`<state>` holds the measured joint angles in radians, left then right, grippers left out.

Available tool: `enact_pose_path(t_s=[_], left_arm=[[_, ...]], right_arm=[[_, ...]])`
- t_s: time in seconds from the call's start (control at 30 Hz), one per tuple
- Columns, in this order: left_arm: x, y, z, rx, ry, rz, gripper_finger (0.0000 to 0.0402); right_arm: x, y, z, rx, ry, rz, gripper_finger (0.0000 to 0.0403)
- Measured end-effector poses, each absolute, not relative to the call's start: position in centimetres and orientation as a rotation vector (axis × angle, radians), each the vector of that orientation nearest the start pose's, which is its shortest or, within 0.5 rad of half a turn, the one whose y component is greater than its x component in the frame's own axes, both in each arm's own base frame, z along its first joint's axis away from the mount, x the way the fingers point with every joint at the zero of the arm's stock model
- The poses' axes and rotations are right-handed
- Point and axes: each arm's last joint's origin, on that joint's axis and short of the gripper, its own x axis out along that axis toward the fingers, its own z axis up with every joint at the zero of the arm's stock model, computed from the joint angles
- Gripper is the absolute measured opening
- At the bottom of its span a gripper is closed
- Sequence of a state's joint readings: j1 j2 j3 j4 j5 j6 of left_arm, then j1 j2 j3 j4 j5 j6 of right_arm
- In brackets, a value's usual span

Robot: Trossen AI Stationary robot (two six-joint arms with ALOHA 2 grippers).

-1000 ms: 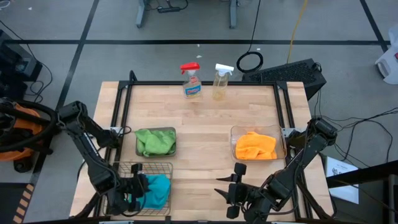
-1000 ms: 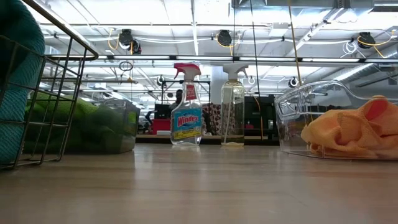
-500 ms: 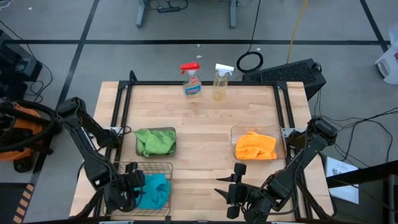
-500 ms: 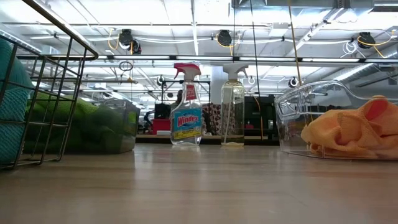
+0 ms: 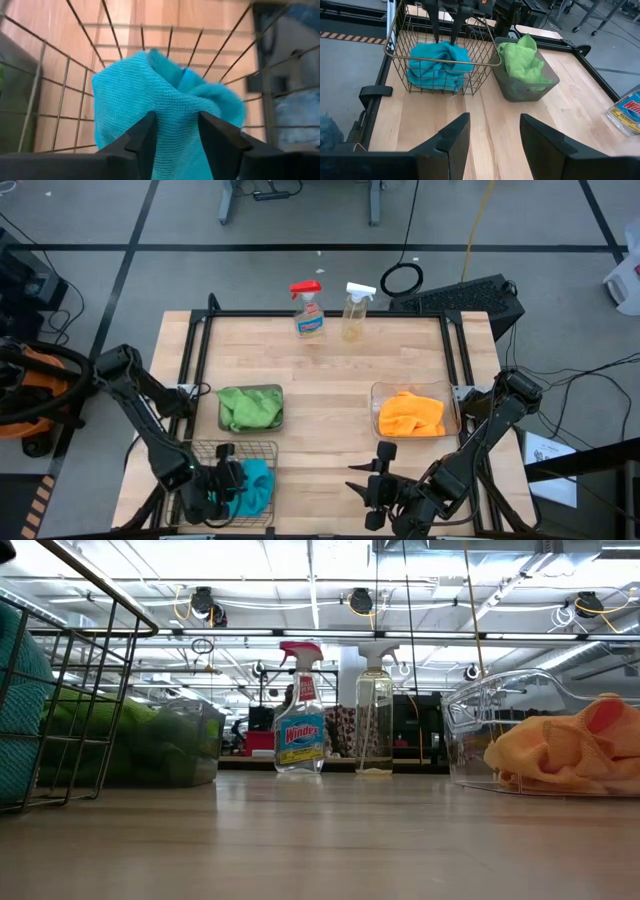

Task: Sort microfiber towel by color & place in baskets
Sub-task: Put the blue microfiber towel into the wire basket

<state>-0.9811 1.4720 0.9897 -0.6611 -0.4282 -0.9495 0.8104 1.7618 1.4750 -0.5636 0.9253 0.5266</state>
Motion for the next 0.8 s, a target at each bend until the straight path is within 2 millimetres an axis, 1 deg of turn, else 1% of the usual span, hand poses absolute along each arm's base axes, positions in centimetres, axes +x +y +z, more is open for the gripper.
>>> enact_pose_path(t_s=[0.1, 0.23, 0.37, 0.47, 0.57, 0.67, 0.8], left_arm=[[17.1, -22.7, 20.9, -0.069, 1.003, -0.023, 0.0125], [18.1, -22.8, 19.6, -0.024, 1.009, 0.004, 0.0084], [19.1, -22.4, 18.4, 0.007, 1.027, 0.051, 0.0047], [19.8, -22.1, 17.7, 0.026, 1.043, 0.075, 0.0028], [20.2, -21.9, 17.1, 0.027, 1.051, 0.101, 0.0020], [20.7, -22.0, 16.7, 0.012, 1.046, 0.106, 0.0020], [20.9, -22.0, 16.8, -0.016, 1.039, 0.094, 0.0043]], right_arm=[[27.7, 25.8, 28.6, -0.146, 0.502, -0.245, 0.0164], [27.7, 25.7, 28.6, -0.152, 0.506, -0.245, 0.0164], [27.7, 25.7, 28.6, -0.163, 0.507, -0.242, 0.0164], [27.7, 25.7, 28.6, -0.164, 0.507, -0.242, 0.0164], [27.7, 25.7, 28.6, -0.164, 0.507, -0.241, 0.0164], [27.7, 25.7, 28.6, -0.164, 0.508, -0.241, 0.0164], [27.6, 25.6, 28.5, -0.181, 0.520, -0.242, 0.0164]])
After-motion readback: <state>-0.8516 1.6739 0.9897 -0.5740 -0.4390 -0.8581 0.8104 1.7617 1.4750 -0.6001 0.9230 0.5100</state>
